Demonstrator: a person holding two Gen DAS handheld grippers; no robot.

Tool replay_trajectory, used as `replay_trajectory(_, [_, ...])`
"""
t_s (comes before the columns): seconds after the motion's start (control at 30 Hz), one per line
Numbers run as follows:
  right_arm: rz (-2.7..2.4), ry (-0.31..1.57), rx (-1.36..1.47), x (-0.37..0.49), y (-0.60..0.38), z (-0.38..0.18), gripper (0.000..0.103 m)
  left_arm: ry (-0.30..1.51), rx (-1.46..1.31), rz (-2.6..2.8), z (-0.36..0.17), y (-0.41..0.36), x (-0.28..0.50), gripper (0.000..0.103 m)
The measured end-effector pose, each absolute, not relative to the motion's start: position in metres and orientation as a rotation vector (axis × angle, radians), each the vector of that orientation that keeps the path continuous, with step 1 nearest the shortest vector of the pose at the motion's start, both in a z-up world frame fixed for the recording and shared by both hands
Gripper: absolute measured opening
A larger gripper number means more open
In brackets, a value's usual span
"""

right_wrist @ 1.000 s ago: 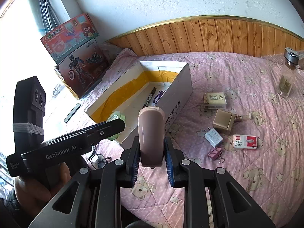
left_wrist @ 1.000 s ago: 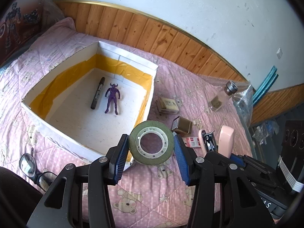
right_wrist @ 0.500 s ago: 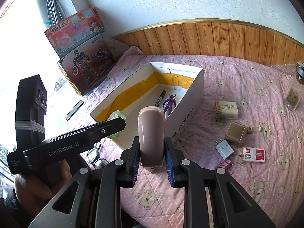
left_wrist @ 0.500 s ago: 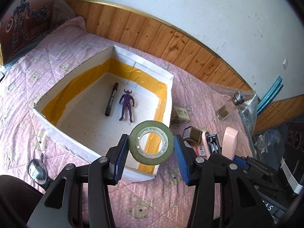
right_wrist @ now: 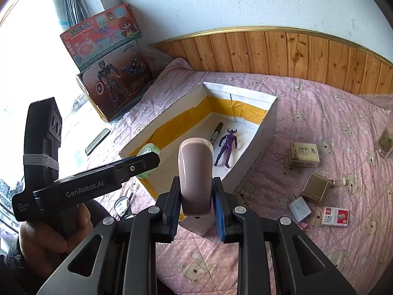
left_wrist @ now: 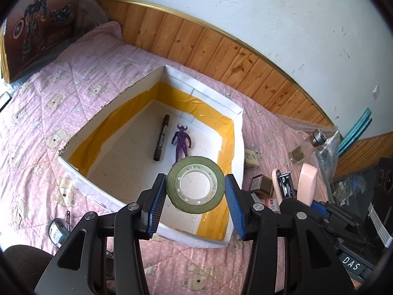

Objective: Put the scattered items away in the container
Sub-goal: 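Lower the tape roll and stapler into the box with both tools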

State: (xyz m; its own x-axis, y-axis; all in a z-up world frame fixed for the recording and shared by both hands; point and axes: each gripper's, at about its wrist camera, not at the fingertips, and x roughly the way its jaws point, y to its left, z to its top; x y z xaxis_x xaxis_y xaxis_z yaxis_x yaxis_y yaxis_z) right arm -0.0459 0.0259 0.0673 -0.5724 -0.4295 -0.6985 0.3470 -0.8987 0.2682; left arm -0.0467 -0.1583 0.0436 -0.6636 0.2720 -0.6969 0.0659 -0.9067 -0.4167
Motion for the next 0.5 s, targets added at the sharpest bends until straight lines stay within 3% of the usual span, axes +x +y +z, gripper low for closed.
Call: replay_trajectory(0.5, [-2.408, -0.103, 1.133, -0.075, -0.001, 0.068, 0.025, -0.571, -1.307, 2.719, 0.034, -0.174, -0.07, 0.049])
